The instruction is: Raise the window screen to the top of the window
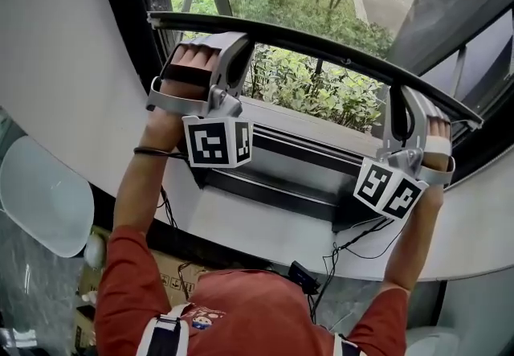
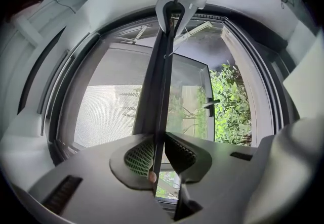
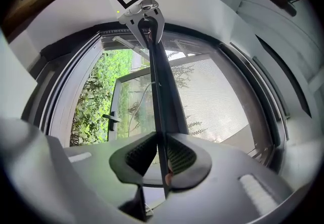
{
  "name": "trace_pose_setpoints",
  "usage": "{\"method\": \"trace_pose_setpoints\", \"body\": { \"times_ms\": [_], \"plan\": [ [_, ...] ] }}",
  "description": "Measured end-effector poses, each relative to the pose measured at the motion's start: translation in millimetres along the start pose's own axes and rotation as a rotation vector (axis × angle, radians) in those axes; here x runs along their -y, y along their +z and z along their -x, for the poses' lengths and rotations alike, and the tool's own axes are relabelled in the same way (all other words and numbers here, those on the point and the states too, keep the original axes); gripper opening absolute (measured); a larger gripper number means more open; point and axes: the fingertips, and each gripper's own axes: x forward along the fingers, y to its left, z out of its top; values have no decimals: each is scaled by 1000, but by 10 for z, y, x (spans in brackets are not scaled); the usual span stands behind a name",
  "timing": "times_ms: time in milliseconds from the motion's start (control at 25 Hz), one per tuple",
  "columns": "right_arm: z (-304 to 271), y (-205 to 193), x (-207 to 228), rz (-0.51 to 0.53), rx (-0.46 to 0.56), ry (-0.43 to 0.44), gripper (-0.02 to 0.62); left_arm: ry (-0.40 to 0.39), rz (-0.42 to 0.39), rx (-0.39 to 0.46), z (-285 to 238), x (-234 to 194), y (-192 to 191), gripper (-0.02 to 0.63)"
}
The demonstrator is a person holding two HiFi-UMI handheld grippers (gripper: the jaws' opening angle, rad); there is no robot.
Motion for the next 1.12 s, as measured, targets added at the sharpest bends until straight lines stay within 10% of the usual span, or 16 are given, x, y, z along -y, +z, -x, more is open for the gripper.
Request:
{"method": "trace_pose_setpoints", "body": {
  "times_ms": [1120],
  "plan": [
    [-351, 146, 1558, 101, 10, -197, 78, 205, -29, -8, -386, -1511, 217, 69]
  ]
}}
